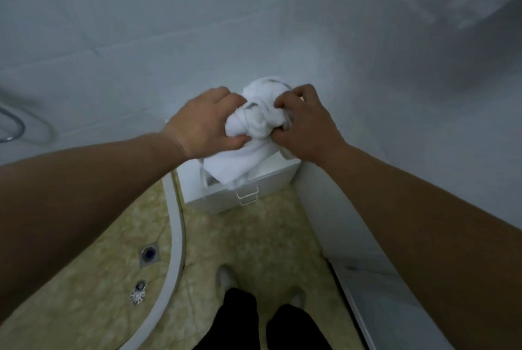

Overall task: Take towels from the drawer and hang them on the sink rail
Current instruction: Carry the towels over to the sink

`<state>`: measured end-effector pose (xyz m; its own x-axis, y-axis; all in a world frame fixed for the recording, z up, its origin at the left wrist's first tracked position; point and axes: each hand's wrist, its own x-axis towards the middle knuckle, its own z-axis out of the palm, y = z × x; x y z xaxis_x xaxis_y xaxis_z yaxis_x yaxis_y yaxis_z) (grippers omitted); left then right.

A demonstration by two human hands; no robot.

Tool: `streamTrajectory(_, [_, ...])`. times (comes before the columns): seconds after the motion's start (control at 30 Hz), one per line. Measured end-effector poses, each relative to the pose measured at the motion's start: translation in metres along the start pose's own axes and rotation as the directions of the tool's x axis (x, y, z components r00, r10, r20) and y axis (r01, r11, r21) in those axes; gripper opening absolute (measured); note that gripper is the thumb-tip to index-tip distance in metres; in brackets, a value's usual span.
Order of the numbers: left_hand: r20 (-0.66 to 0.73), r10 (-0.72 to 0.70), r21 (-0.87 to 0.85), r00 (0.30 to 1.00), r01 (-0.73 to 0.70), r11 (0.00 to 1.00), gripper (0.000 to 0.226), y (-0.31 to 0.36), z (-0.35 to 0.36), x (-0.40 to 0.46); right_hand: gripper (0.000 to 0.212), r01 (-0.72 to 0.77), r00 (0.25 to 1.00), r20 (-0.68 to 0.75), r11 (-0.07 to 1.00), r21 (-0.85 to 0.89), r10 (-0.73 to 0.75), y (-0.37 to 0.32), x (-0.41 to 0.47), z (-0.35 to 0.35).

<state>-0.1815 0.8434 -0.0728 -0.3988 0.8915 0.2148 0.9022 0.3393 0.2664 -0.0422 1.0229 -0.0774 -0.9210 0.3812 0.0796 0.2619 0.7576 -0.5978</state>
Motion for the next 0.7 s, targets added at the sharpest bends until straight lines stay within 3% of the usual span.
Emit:
streamTrajectory(0.27, [0.065, 0.137, -0.012, 0.988, -0.137, 0.991, 0.065, 0.096, 0.014, 0.041, 0.048, -0.141, 0.987, -0.082, 0.99, -0.01, 0.14, 0.052, -0.061, -0.062])
streamTrajectory(0.47, [0.115, 0.273, -0.063, 0.955, -0.267, 0.962, 0.059, 0.125, 0.031, 0.061, 0.045, -0.246, 0.96, -0.14, 0.969, -0.013, 0.242, 0.074, -0.105, -0.076])
streamTrajectory(0.7, [0.154, 0.519, -0.16, 0.841, -0.497, 0.853, 0.07, 0.149, 0.05, 0.07, 0.05, -0.464, 0.856, -0.268, 0.886, -0.019, 0.442, 0.067, -0.16, -0.071])
